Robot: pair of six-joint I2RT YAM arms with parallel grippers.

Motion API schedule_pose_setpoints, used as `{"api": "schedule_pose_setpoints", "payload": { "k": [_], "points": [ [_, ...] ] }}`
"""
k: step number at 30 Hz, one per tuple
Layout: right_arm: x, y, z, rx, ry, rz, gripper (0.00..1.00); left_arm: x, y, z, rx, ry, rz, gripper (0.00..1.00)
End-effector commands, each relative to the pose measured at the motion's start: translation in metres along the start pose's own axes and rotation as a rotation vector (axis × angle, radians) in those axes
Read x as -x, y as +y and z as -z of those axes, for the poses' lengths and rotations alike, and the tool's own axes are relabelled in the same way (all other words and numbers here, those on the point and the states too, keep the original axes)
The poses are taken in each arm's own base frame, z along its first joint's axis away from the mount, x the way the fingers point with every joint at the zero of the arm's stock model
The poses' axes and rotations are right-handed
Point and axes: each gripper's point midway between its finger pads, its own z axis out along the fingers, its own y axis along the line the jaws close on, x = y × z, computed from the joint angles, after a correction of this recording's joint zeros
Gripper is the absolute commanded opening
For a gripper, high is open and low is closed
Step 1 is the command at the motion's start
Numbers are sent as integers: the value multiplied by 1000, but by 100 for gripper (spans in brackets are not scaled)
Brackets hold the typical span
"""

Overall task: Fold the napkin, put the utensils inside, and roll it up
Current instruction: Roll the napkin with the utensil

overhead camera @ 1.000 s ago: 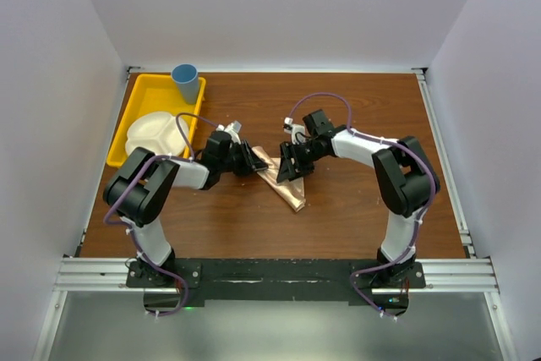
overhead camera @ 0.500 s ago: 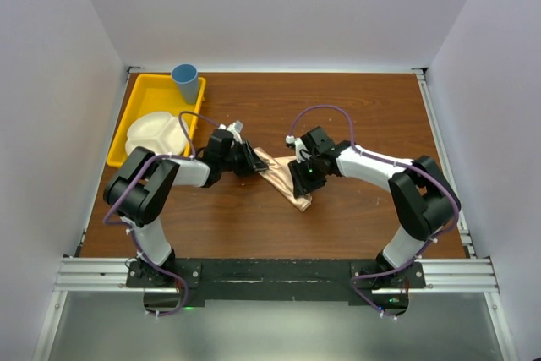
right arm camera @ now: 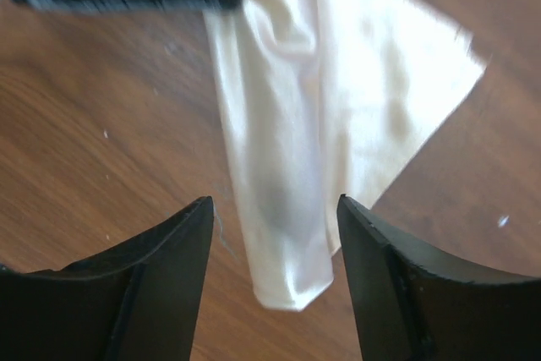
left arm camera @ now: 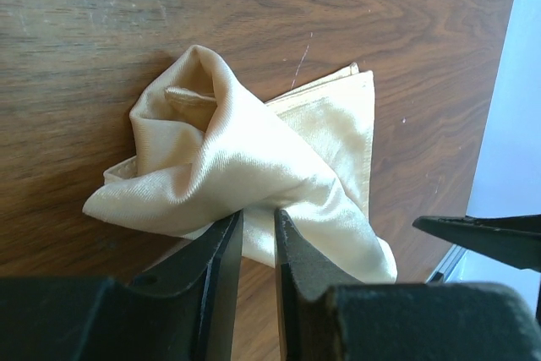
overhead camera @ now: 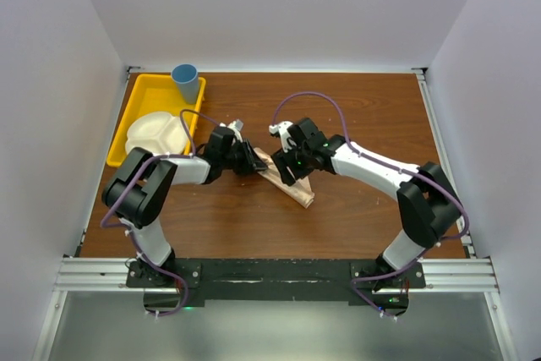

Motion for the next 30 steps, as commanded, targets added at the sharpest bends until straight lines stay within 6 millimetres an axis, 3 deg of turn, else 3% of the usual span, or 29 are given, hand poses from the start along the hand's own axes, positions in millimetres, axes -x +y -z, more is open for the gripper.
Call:
{"api": "schedule_pose_setpoints", "payload": {
  "k": [1, 5, 9, 16, 24, 30],
  "points": [
    [39, 7, -10, -36, -92, 147, 68, 23, -21, 9, -22, -60, -41, 27],
    [44, 16, -25, -87, -97, 225, 71, 28, -27, 11, -26, -63, -42, 27],
    [34, 14, -43, -146, -57, 283, 72, 30, -28, 12, -23, -65, -41, 28],
    [20, -1, -59, -317, -14, 349, 72, 36, -28, 22, -13, -95, -29, 29],
    [15, -11, -67, -366, 0, 344, 70, 57, -10, 55, 76, -205, -60, 31],
    [9, -7, -77, -295, 21, 284, 54, 65, -3, 73, 115, -241, -92, 31]
  ]
}}
